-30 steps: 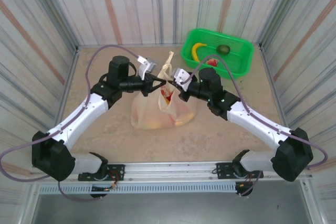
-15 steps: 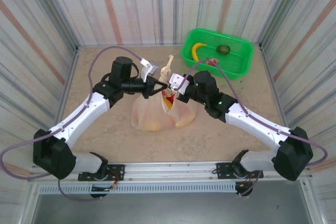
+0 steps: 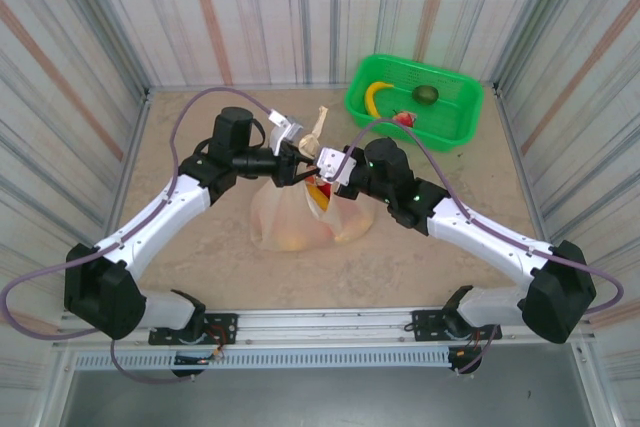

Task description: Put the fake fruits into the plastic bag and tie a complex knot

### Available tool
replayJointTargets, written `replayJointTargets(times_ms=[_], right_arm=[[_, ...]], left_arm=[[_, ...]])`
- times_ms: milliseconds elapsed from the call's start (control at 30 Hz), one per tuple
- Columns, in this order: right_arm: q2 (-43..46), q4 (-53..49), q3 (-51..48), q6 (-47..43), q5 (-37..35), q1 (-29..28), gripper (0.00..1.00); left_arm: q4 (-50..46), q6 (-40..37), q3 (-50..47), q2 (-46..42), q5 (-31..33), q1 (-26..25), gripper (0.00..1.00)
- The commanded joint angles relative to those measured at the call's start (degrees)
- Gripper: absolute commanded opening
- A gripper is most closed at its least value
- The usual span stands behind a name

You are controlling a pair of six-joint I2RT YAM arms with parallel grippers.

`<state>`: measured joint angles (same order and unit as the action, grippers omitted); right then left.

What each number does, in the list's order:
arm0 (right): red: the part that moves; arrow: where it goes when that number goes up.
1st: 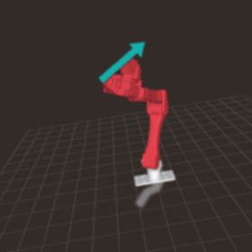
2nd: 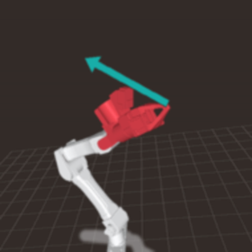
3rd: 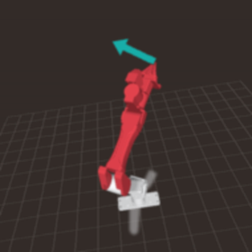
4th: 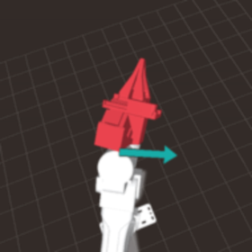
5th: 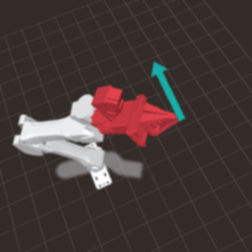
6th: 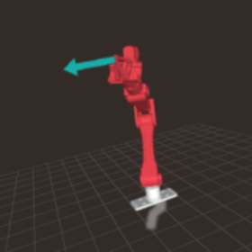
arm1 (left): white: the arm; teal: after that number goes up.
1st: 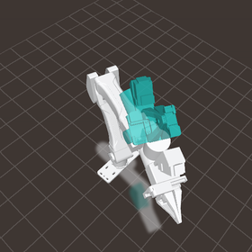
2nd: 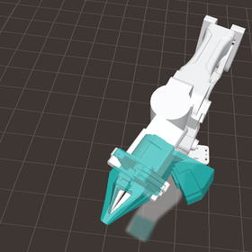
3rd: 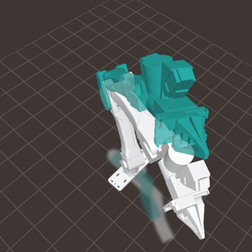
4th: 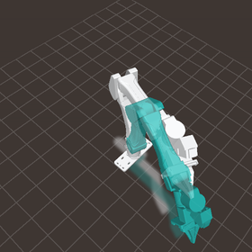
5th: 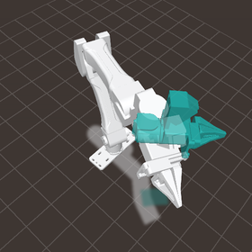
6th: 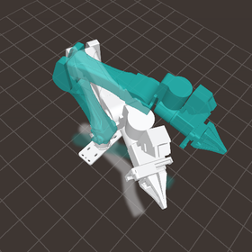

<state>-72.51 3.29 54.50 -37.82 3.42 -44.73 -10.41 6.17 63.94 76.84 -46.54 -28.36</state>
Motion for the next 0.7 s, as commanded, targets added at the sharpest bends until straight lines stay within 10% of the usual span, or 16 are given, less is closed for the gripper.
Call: replayJointTargets(times_ms=[0, 300, 667], right_arm=[[-0.46, -2.17, 1.36, -1.29, 1.30, -0.57, 0.00], [-1.54, -2.47, 2.44, -2.81, 0.30, -2.45, 0.00], [-1.02, -1.56, 2.15, -0.39, -1.05, -1.23, 0.00]], left_arm=[[1.79, 0.83, 1.02, 0.42, -1.92, 0.26, 0.42], [3.96, 2.53, 0.48, 1.28, -2.72, 0.06, 0.46], [5.64, -0.07, -1.74, -1.14, -3.71, 0.54, 0.05]])
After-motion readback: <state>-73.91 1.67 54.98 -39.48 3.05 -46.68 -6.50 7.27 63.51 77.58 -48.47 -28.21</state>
